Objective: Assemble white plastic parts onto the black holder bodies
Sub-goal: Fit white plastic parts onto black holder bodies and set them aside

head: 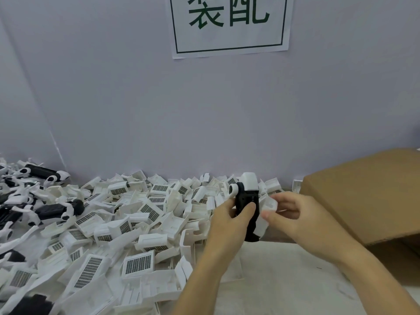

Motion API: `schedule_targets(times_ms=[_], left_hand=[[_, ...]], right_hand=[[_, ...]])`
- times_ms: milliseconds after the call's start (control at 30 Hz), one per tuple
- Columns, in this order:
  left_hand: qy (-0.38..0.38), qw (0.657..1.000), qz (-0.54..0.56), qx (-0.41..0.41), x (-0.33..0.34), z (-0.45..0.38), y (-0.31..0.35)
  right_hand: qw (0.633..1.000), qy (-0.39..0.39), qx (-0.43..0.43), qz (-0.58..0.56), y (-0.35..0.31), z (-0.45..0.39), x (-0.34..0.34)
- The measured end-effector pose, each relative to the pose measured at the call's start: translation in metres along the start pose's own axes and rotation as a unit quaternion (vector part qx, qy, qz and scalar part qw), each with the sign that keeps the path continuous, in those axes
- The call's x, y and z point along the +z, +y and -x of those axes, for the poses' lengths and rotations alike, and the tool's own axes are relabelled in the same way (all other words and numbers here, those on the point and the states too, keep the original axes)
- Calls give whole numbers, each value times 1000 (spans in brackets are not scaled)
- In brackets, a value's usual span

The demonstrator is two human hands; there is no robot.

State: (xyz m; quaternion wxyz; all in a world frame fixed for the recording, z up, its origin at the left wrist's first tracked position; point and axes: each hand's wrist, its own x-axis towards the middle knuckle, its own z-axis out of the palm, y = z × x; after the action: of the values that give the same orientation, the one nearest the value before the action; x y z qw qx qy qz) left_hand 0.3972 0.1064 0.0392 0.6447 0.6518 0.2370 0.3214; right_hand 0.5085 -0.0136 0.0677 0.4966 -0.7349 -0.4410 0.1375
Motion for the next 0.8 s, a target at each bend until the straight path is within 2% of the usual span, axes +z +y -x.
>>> schedule_targets(times_ms=[200, 433, 567, 633, 800], left_hand=[[-67, 997, 40, -12, 6, 2, 3], [-101, 993, 53, 5, 7, 4, 3], [-107, 993, 55, 15, 8, 4, 3], [-91, 994, 59, 28, 7, 4, 2], [-76, 994, 73, 27, 3, 2, -2]], right_hand=[[988, 154, 0, -8, 5, -6, 17], [977, 203, -43, 39, -3, -3, 24], [963, 256, -62, 53, -4, -2, 32], [960, 263, -74, 54, -3, -2, 37], [970, 217, -76, 72, 0, -3, 41]])
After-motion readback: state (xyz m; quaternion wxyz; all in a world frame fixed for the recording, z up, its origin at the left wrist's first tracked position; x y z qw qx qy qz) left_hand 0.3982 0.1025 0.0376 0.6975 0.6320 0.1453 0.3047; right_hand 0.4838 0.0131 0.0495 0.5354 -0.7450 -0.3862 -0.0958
